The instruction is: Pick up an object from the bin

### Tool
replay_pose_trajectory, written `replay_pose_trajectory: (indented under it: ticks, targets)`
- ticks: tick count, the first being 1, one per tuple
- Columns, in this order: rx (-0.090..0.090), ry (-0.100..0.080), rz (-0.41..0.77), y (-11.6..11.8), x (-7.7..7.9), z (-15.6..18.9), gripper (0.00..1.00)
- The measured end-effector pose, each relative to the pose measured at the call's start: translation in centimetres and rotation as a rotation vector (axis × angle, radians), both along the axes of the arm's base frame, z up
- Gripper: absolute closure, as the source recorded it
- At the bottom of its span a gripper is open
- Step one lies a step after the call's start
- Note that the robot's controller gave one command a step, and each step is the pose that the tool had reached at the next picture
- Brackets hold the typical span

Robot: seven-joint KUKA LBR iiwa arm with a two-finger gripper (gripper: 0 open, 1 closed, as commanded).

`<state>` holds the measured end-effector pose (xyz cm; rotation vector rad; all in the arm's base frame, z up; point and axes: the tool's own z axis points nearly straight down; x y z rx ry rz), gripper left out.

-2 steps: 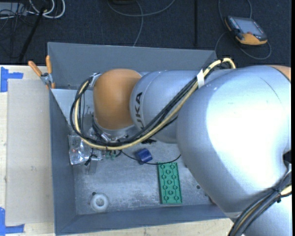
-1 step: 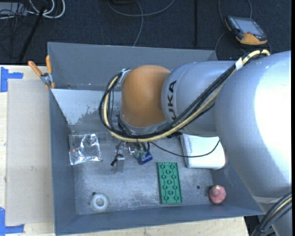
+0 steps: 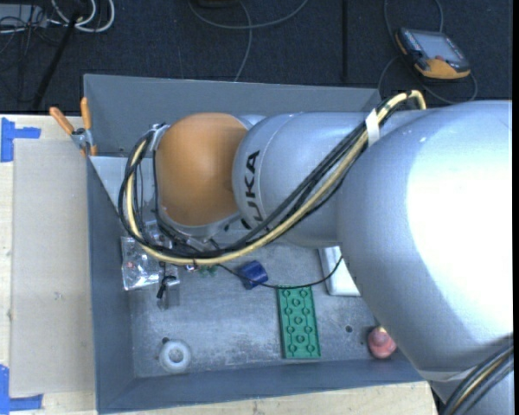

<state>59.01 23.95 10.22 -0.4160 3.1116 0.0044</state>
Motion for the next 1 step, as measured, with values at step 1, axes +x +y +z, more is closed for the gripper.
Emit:
replay_pose_trajectory:
  ticks: [1]
  targets:
    - [-0.003, 0.003, 0.145, 0.29, 0.69, -3.36, 0.0]
